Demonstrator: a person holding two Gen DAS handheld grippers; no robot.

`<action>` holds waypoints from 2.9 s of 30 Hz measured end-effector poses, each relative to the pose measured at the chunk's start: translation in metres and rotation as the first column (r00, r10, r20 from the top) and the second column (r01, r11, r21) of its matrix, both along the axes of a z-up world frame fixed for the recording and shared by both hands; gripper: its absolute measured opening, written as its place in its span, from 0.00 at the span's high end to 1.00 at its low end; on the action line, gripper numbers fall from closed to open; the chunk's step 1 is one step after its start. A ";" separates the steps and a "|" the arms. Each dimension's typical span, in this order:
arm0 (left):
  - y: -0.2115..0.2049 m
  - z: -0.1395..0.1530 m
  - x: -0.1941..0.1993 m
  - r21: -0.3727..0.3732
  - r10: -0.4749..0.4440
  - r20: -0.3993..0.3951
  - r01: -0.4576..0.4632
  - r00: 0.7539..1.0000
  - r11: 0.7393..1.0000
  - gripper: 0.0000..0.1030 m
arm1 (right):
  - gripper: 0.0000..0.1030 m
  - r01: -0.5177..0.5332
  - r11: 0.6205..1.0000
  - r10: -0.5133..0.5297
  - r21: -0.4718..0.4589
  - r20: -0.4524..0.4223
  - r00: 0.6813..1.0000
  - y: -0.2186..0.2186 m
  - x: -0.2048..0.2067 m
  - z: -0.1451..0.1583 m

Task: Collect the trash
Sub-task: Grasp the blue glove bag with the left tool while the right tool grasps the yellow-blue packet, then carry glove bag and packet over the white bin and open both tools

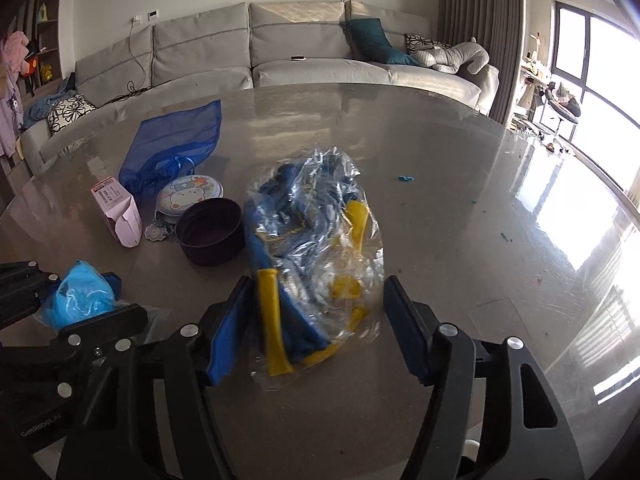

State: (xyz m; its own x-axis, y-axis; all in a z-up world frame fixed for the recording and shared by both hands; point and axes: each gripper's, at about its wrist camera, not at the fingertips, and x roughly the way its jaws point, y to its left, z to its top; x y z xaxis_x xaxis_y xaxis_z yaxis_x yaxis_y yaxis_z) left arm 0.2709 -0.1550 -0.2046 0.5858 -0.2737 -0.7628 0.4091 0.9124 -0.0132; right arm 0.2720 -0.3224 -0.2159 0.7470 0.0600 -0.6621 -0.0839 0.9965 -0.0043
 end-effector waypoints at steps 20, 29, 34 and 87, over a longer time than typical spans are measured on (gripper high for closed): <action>0.002 0.056 -0.030 -0.079 -0.001 0.118 0.010 0.993 0.997 0.82 | 0.75 0.024 0.999 -0.019 -0.033 0.144 0.989 0.000 -0.077 0.055; -0.019 0.069 -0.064 -0.054 -0.055 0.158 0.064 0.986 0.996 0.82 | 0.75 0.075 0.997 -0.072 -0.014 0.168 0.983 -0.017 -0.125 0.070; -0.032 0.074 -0.087 -0.061 -0.083 0.162 0.094 0.983 0.994 0.82 | 0.75 0.110 0.994 -0.107 -0.011 0.184 0.977 -0.027 -0.154 0.078; -0.203 -0.067 -0.171 0.057 -0.471 -0.096 0.477 0.877 0.877 0.80 | 0.61 0.370 0.928 -0.359 0.051 -0.147 0.922 -0.133 -0.241 -0.053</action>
